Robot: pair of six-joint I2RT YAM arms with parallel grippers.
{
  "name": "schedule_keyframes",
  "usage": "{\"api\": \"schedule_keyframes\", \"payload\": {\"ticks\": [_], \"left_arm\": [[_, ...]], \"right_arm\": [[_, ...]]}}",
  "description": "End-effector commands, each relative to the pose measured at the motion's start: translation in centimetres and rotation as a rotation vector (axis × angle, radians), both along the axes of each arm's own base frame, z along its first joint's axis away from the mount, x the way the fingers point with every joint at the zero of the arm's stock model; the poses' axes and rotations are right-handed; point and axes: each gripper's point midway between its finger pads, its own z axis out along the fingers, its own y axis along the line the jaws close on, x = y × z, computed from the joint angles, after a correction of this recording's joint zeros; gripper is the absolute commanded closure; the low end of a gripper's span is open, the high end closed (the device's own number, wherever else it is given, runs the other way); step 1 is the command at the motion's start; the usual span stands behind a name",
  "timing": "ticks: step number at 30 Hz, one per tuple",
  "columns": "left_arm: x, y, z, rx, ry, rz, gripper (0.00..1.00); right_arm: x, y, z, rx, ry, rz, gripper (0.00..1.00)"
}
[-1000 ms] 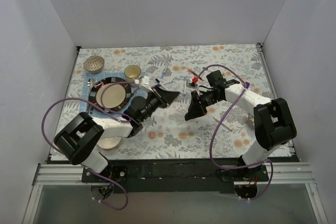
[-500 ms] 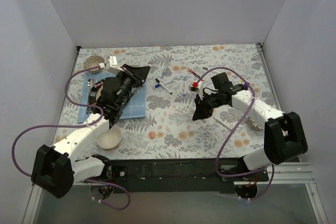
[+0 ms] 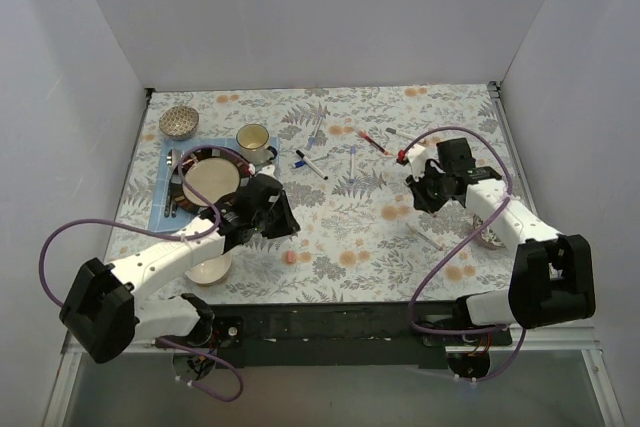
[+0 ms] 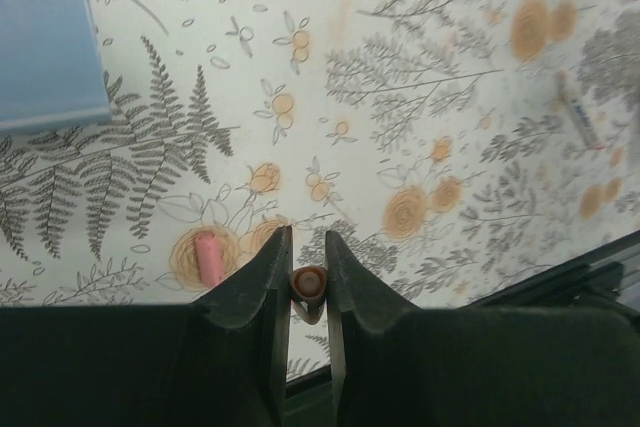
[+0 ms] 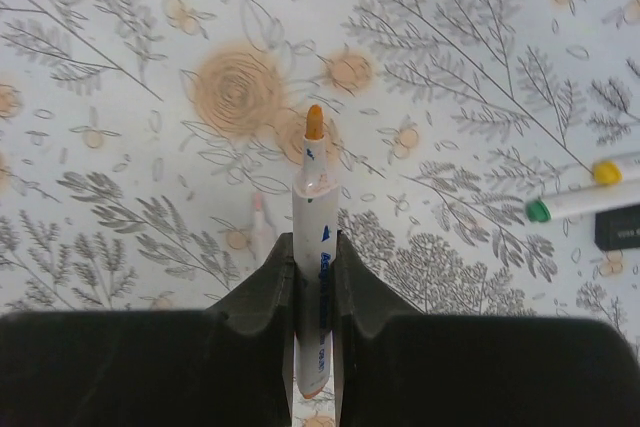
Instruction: Open the pen caps
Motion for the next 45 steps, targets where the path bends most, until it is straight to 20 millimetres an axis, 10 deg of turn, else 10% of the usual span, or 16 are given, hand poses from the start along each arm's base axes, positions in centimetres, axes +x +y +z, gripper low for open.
{"api": "schedule_keyframes", "payload": {"ticks": [1, 25, 45], "left_arm": [[-1.1, 1.8, -1.9, 0.174, 0.047, 0.011, 1.00], [-1.8, 1.4, -5.8, 0.325, 0.110, -0.044, 0.93], [-1.0, 1.8, -7.5, 0.425, 0.118, -0.044, 0.81]], "right_arm": [[-0.8, -3.3, -2.3, -0.103, 0.083, -0.040, 0.93], [-3.1, -4.4, -5.6, -0.153, 0.234, -0.030, 0.58], [-2.5, -4.1, -4.4, -0.118, 0.179, -0.035, 0.55]]}}
